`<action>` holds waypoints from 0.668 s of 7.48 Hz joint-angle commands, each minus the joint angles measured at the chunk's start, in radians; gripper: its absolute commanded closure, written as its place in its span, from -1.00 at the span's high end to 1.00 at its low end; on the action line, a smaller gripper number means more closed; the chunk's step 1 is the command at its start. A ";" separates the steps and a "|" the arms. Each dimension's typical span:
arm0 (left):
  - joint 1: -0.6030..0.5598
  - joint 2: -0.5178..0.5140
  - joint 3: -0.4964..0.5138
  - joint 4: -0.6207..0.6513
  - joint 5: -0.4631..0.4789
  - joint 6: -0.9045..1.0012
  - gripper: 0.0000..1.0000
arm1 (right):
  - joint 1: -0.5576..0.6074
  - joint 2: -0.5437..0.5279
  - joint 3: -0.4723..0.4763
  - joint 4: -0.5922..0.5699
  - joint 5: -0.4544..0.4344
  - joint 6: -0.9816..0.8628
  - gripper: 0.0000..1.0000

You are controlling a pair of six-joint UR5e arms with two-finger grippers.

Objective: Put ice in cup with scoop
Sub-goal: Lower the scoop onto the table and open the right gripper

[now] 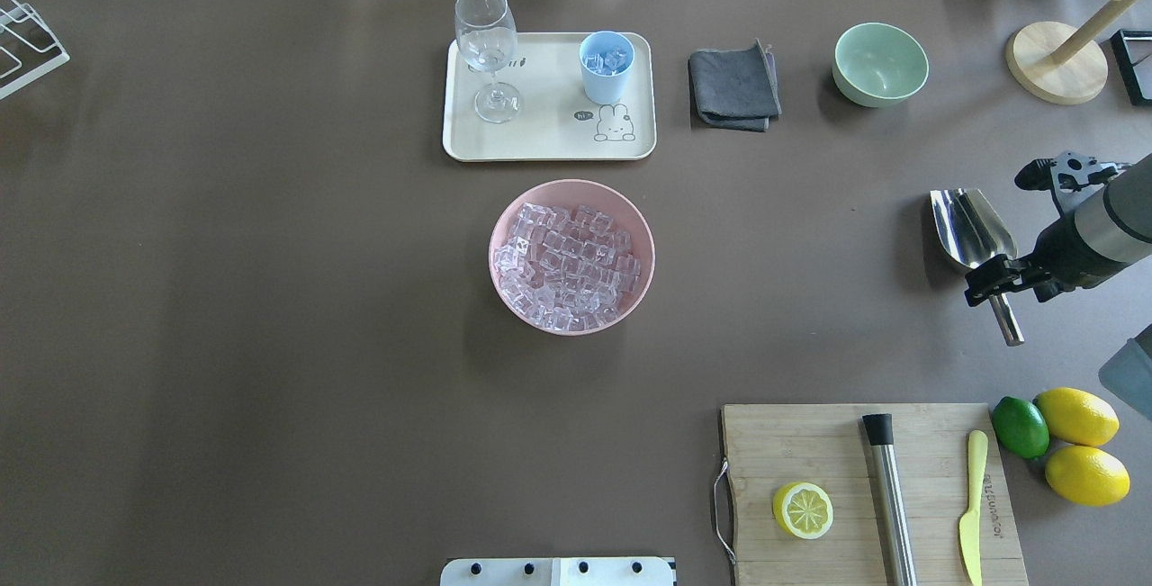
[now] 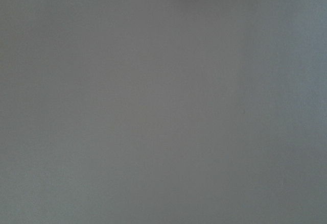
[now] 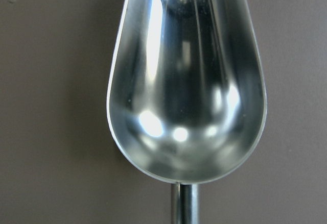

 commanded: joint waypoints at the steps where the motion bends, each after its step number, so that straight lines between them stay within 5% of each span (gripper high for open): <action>1: 0.000 0.000 0.000 0.001 -0.001 0.000 0.97 | 0.159 0.033 0.083 -0.162 0.002 -0.147 1.00; 3: 0.001 -0.002 0.002 0.001 -0.002 0.000 0.97 | 0.349 0.053 0.123 -0.408 0.008 -0.552 1.00; 5: 0.000 -0.002 -0.003 -0.001 -0.001 0.000 0.97 | 0.505 0.044 0.067 -0.456 0.040 -0.707 1.00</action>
